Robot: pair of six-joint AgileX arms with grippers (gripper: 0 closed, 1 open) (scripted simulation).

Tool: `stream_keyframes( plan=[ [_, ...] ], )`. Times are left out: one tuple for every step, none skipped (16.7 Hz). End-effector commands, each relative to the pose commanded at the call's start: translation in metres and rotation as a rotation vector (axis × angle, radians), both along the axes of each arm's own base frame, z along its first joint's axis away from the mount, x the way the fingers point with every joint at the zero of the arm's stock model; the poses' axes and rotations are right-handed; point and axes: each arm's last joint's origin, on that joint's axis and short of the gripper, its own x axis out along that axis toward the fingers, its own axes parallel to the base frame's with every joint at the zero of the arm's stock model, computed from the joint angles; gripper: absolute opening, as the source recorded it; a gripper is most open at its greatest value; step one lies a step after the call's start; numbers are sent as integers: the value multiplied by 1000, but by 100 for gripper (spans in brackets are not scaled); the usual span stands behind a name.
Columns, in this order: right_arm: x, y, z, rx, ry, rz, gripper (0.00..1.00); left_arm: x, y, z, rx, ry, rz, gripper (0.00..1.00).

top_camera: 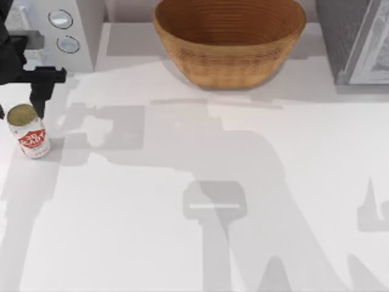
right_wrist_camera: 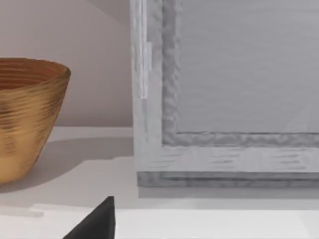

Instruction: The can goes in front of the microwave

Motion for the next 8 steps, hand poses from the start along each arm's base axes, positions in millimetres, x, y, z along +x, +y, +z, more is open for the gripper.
stream_keyframes(
  plan=[
    [0, 0, 0, 0, 0, 0, 100, 0, 0, 0, 0, 0, 0, 98],
    [0, 0, 0, 0, 0, 0, 100, 0, 0, 0, 0, 0, 0, 100],
    [0, 0, 0, 0, 0, 0, 100, 0, 0, 0, 0, 0, 0, 100],
    [0, 0, 0, 0, 0, 0, 100, 0, 0, 0, 0, 0, 0, 100],
    [0, 0, 0, 0, 0, 0, 100, 0, 0, 0, 0, 0, 0, 100],
    [0, 0, 0, 0, 0, 0, 100, 0, 0, 0, 0, 0, 0, 100],
    [0, 0, 0, 0, 0, 0, 100, 0, 0, 0, 0, 0, 0, 100],
    [0, 0, 0, 0, 0, 0, 100, 0, 0, 0, 0, 0, 0, 100]
  ],
)
